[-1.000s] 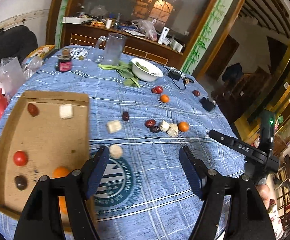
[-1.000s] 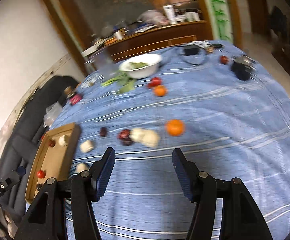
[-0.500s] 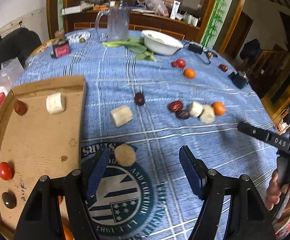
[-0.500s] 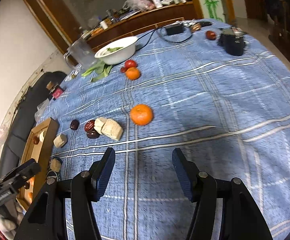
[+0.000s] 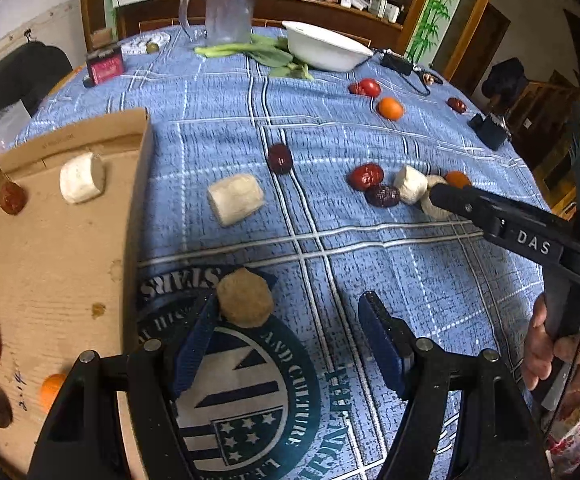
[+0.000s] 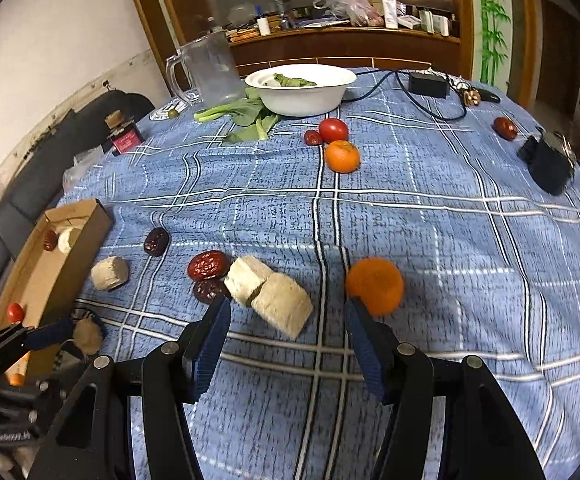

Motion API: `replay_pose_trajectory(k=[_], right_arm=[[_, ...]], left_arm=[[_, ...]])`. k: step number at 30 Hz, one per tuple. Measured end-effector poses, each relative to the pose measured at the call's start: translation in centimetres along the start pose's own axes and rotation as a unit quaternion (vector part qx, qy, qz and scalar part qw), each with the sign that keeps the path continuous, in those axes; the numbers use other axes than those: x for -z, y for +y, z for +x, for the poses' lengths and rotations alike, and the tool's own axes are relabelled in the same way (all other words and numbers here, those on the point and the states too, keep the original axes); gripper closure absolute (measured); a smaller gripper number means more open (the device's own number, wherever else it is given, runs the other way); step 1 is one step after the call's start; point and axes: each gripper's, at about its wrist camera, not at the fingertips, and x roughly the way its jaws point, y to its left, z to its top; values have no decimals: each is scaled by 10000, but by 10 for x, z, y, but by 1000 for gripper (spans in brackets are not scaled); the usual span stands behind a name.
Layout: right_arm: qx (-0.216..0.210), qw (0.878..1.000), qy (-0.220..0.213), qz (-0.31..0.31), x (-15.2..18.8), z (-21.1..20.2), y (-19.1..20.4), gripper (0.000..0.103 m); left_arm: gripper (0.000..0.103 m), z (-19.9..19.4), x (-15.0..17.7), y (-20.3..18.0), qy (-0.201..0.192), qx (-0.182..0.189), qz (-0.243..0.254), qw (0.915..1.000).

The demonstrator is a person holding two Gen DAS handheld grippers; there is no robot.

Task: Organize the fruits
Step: 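Grasp the tan round cake with the left tool while the right tool grasps a white cube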

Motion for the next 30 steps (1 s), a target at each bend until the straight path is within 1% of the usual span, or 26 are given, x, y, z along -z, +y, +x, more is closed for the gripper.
replay_pose_trajectory(k=[8,9,10,12,13,14,15,16,17,18,20,21,25,28,29,30], right_arm=[[-7,9996,-79,-271,5,9,4,40],[-13,9996,-49,-284,5,10,4,42],[-21,9996,25,-287,6,13,4,53],[12,9995,12,-300,6,13,3,63],[-62,9996,4,-292,7,12,2,67],[-60,9995,2,-294,7,12,2,67],[-61,9995,-5,-298,8,12,2,67],[-44,9995,-22,-299,9,10,2,68],[-38,9995,-41,-298,9,9,2,69],[-35,9995,-57,-302,9,8,2,73],[-6,9995,-109,-292,11,5,2,73],[-18,9995,-126,-280,11,3,2,76],[-90,9995,-161,-258,13,-1,3,77],[-91,9993,-178,-309,14,-3,7,77],[-73,9992,-186,-339,15,-3,8,77],[-66,9992,-183,-360,15,-3,9,77]], left_arm=[[32,7,5,-10,1,-331,235,9992],[32,8,5,-11,-5,-359,265,9990],[32,8,6,-12,-11,-368,282,9989],[33,7,7,-12,-48,-399,273,9988],[41,6,7,-12,-80,-447,257,9986],[47,5,8,-11,-137,-583,251,9979],[67,4,8,-11,-200,-662,256,9973],[75,4,9,-9,-155,-536,194,9983],[76,4,9,-8,-162,-497,139,9985],[76,3,10,-7,-190,-451,55,9988],[76,1,12,-5,-240,-416,-74,9988],[76,1,13,-4,-252,-396,-130,9988],[76,-1,16,-2,-289,-327,-324,9985],[76,0,16,-3,-282,-354,-349,9984],[76,0,16,-4,-285,-375,-357,9983],[72,1,15,-4,-291,-364,-374,9982]])
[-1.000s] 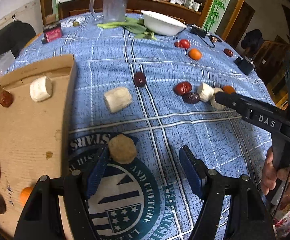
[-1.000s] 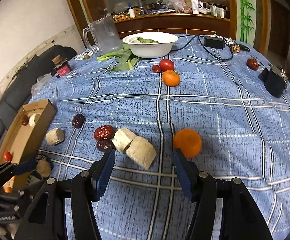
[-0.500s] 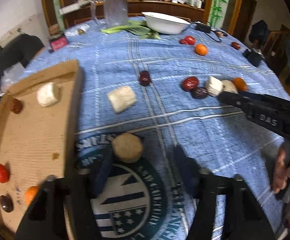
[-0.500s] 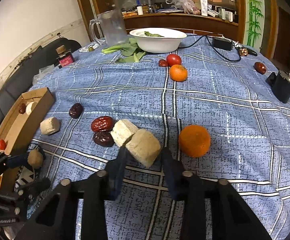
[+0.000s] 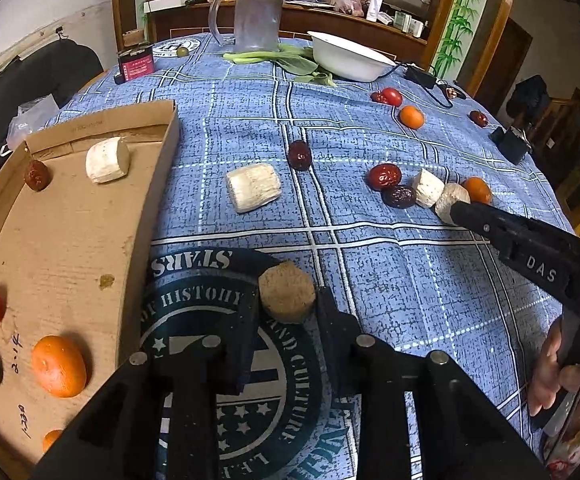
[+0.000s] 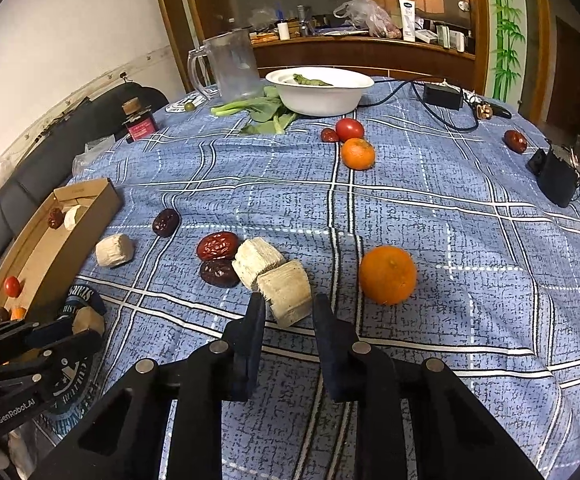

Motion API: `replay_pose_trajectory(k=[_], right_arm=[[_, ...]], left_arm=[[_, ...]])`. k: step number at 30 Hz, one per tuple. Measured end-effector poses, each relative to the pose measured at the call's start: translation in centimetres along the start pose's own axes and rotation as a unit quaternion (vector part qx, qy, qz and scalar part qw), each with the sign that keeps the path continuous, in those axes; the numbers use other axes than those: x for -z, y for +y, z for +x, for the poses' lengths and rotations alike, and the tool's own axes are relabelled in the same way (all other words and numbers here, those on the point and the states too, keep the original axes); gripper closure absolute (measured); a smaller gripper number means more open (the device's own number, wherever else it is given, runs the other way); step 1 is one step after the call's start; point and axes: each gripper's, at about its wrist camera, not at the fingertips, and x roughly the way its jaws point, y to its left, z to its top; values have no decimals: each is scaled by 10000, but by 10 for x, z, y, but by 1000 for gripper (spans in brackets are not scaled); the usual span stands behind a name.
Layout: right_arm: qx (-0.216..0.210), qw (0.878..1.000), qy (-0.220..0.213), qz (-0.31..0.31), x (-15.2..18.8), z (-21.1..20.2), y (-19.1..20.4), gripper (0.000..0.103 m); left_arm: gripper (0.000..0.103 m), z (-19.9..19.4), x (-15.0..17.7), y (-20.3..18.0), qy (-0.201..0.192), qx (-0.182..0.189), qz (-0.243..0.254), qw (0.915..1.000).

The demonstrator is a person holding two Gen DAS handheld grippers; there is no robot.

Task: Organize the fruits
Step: 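Grasp the tan round cake with the left tool while the right tool grasps a white cube, then carry the tan cake and white cube over the tray with both tools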

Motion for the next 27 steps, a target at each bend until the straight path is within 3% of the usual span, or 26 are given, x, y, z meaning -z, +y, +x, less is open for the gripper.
replay_pose_trajectory(k=[6,12,14,15,17,20,27], right_arm=[[5,10000,13,13,1,3,-2,76],[-85,9999,72,87,0,7,-5,73],[-193,9996,118,147,-1,10,-7,73],[-254,9994,144,193,-1,12,-9,73],[-365,9988,137,310,-1,12,-13,73],[-397,9986,100,320,1,10,-12,78],[-15,9993,28,384,9,-3,-7,79]], left_arm=[[43,5,-3,-12,-25,40,134,9999],[42,9,0,-16,-257,-5,309,9992],[50,8,0,-14,-320,100,275,9991],[65,7,0,-12,-362,174,221,9990],[78,5,1,-7,-407,367,110,9984],[78,4,1,0,-452,625,-69,9970],[77,-16,8,4,-865,1083,-189,9902]])
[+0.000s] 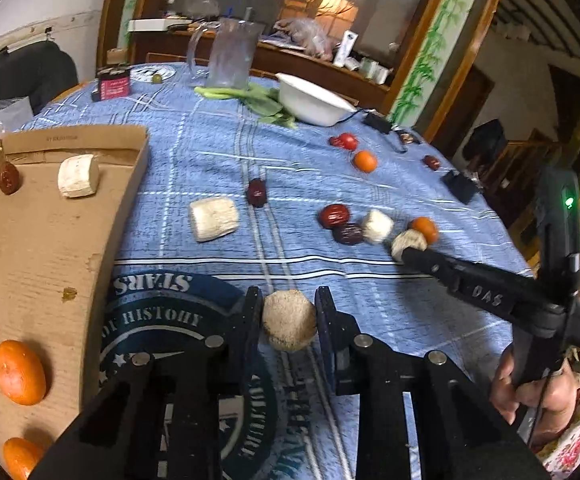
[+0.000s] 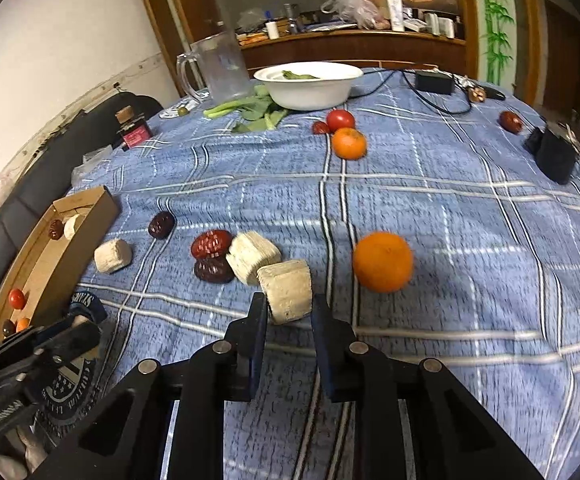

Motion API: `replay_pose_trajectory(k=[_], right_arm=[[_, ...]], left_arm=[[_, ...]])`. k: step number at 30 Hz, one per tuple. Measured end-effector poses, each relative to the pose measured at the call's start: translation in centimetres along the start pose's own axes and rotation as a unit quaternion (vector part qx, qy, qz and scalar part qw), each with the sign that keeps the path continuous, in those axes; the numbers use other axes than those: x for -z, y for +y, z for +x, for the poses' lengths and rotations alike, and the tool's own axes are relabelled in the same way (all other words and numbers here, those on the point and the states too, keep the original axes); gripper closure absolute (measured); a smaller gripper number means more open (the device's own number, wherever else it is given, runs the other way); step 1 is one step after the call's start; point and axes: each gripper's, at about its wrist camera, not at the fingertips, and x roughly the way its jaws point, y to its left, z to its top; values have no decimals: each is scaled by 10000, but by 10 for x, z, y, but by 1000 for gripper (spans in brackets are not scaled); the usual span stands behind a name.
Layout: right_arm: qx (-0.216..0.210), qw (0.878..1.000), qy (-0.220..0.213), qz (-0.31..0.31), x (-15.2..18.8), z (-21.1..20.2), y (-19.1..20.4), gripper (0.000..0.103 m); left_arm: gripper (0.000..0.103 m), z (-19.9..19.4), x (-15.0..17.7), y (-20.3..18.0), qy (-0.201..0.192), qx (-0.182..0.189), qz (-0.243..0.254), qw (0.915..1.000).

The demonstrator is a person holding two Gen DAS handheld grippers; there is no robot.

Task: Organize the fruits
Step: 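Carry the tan cake and white cube over the tray with both tools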

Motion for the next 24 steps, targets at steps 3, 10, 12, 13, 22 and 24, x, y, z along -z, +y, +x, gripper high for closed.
replay_pose_trajectory(k=[3,10,12,13,22,24], right_arm=[[35,10000,7,-15,9,-13,6,80],[-2,9993,6,-372,14,-46,44,80],[-74,9989,-7,-470,11,-51,58,79],[-167,9984,-5,-546,8,-54,70,79],[-882,9894,146,-1142,-17,-45,166,86],[-923,9875,224,-1258,-21,-32,183,87]], left_arm=[[77,-16,3,2,-144,197,-102,9997],[77,-76,0,32,-408,408,-504,9971],[77,-96,-8,51,-490,307,-628,9963],[77,-105,-14,64,-511,213,-695,9960],[77,-125,-66,155,-272,-861,-1075,9901],[77,-117,-70,169,-179,-937,-1170,9885]])
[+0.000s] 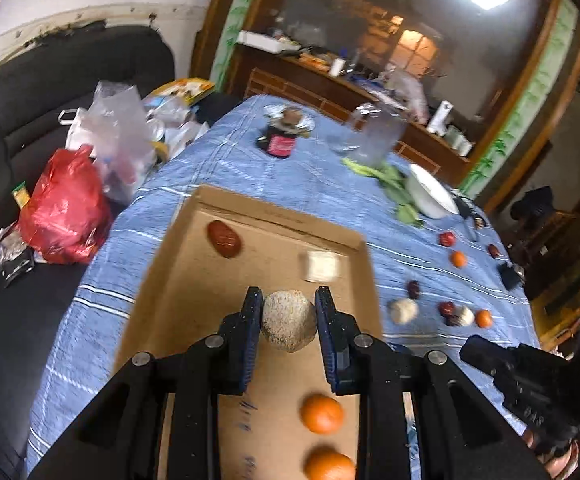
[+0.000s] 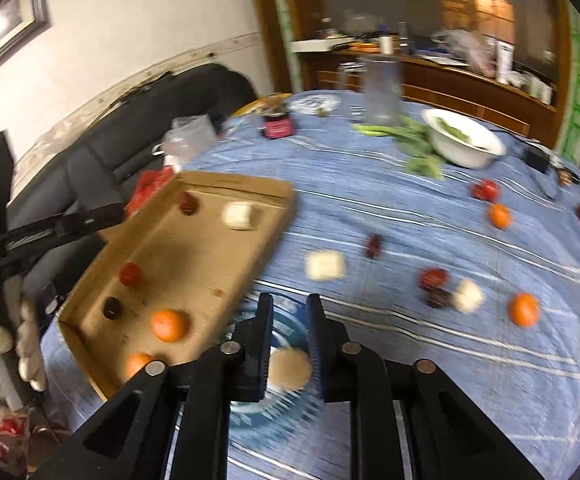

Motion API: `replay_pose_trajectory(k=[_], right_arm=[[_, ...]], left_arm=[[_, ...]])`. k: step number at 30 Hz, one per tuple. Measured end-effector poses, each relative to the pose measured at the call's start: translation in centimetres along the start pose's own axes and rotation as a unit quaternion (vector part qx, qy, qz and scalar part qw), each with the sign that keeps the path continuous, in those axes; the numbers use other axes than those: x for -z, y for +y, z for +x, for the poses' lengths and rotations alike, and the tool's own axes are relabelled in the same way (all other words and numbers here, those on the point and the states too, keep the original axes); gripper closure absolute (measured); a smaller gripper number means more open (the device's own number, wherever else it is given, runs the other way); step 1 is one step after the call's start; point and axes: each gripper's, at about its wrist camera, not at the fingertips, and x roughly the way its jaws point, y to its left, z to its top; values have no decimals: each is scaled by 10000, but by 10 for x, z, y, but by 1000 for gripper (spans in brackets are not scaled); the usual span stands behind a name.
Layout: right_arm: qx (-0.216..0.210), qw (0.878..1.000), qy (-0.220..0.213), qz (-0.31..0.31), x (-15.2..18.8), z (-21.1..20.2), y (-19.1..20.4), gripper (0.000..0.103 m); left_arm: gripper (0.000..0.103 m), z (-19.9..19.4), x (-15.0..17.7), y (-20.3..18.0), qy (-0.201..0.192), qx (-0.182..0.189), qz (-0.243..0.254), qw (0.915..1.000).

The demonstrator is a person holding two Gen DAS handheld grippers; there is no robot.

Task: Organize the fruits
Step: 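Carry the tan cake and white cube over the tray with both tools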

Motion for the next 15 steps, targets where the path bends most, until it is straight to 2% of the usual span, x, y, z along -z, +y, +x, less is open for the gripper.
replay_pose_trajectory(k=[5,8,13,15], right_arm=[[-5,9998,84,-164,-12,26,12,87],[-59,9991,302,-301,3,31,8,87],[-432,9963,705,-236,38,47,2,87],[-545,9957,728,-185,45,49,2,87]], left_arm=[[77,16,2,12,67,-116,-2,9999],[77,31,4,24,234,-186,-113,9995],[77,59,6,33,648,-356,-211,9970],[71,63,7,35,693,-369,-290,9965]])
